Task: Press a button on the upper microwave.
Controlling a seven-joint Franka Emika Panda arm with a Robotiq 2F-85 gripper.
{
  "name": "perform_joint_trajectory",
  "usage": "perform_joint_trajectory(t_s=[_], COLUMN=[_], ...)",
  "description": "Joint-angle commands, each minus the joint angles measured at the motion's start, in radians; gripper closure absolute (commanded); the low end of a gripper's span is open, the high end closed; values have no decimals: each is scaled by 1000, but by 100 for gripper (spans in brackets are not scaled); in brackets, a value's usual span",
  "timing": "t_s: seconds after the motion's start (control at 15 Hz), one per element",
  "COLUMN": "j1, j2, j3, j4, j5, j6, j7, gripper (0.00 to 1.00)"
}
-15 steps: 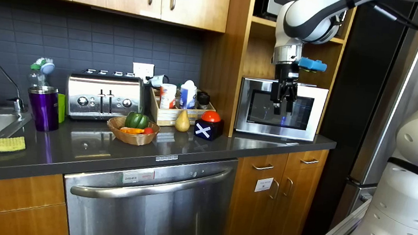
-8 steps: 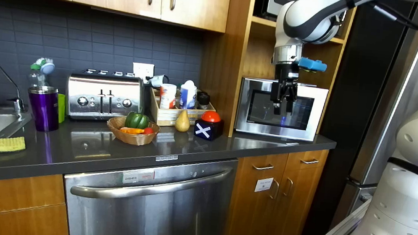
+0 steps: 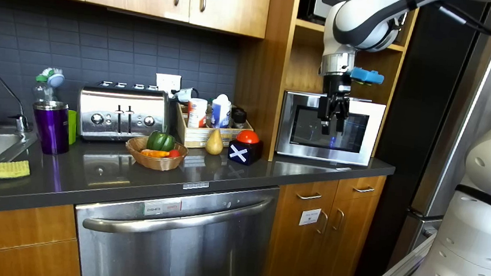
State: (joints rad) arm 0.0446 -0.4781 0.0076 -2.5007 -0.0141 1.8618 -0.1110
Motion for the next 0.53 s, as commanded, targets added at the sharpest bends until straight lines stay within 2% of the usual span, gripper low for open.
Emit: perform_joint_trajectory(t_s=[0.0,0.47], j1=[-1,-10], j2=[-4,-53], j3=[-2,-13], j4=[0,-13], j5=[-1,-3], j6=[-3,4], j7=[1,-3], gripper=[0,0])
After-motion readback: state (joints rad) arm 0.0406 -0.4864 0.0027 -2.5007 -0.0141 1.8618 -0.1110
